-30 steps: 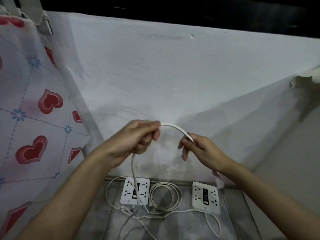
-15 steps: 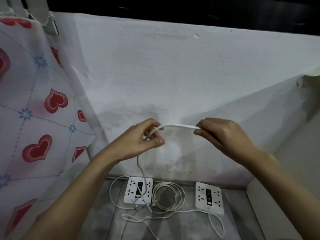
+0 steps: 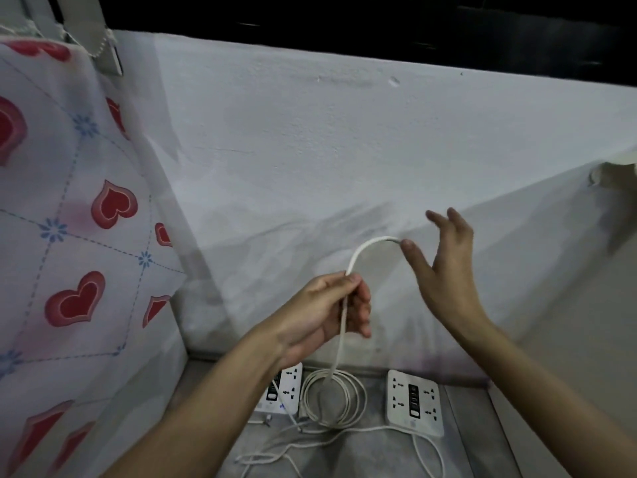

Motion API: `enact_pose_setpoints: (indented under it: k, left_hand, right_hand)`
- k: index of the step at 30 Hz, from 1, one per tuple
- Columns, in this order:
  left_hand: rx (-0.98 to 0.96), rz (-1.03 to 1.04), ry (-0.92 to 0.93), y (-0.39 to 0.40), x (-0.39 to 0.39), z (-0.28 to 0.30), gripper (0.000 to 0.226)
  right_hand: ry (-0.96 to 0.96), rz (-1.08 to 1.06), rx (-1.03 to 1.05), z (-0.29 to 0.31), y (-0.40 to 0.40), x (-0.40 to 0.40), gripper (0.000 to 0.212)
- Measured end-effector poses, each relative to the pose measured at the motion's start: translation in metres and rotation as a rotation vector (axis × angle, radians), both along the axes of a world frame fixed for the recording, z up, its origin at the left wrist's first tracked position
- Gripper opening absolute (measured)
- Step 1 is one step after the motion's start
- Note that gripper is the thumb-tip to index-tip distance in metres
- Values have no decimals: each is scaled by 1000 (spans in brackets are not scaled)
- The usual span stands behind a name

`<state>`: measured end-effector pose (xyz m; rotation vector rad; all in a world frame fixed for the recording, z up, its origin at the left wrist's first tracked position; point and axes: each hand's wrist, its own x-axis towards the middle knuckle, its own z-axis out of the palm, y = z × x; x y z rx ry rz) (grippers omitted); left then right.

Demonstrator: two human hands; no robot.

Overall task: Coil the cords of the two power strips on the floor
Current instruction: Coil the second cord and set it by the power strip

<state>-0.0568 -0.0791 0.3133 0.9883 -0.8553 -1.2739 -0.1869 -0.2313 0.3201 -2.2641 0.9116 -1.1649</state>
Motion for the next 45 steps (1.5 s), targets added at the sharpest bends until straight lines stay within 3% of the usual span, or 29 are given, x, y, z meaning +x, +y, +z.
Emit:
enact_pose_setpoints:
  k: [3, 5, 7, 9, 16, 21, 26, 30, 33, 37, 40, 45]
  left_hand:
    - [-114, 75, 136, -4, -3, 10, 33]
    - [-160, 68, 180, -2, -1, 17, 32]
    - [-161, 36, 187, 3, 4, 23, 28]
    - [-144, 33, 151, 7, 10, 30, 26]
    - [-57, 279, 383, 9, 46, 40, 35]
    - [-251, 407, 555, 22, 65, 60, 33]
    - [-428, 379, 579, 40, 80, 74, 43]
    - [-551, 299, 628, 52, 91, 78, 34]
    - [-546, 270, 518, 63, 92, 88, 36]
    - [-381, 341, 185, 69, 74, 98, 44]
    - [-252, 309, -69, 70, 56, 96, 49]
    - [-24, 19, -396, 41, 10, 56, 40]
  right_hand:
    - [-100, 121, 268, -8, 40, 8, 36]
    - [-161, 381, 589, -11, 67, 7, 30]
    - [-58, 686, 924, -16, 87, 7, 49]
    - [72, 850, 1028, -26, 94, 6, 65]
    - [211, 960, 985, -42, 78, -6, 50]
    - [279, 930, 1080, -70, 52, -19, 37]
    - [420, 832, 964, -88, 21, -39, 33]
    - [489, 720, 822, -101, 2, -54, 37]
    - [419, 676, 898, -97, -9, -62, 35]
    - [-2, 580, 1107, -72, -25, -63, 40]
    - [-115, 362, 963, -49, -28, -51, 35]
    - [-233, 128, 750, -28, -7, -6, 36]
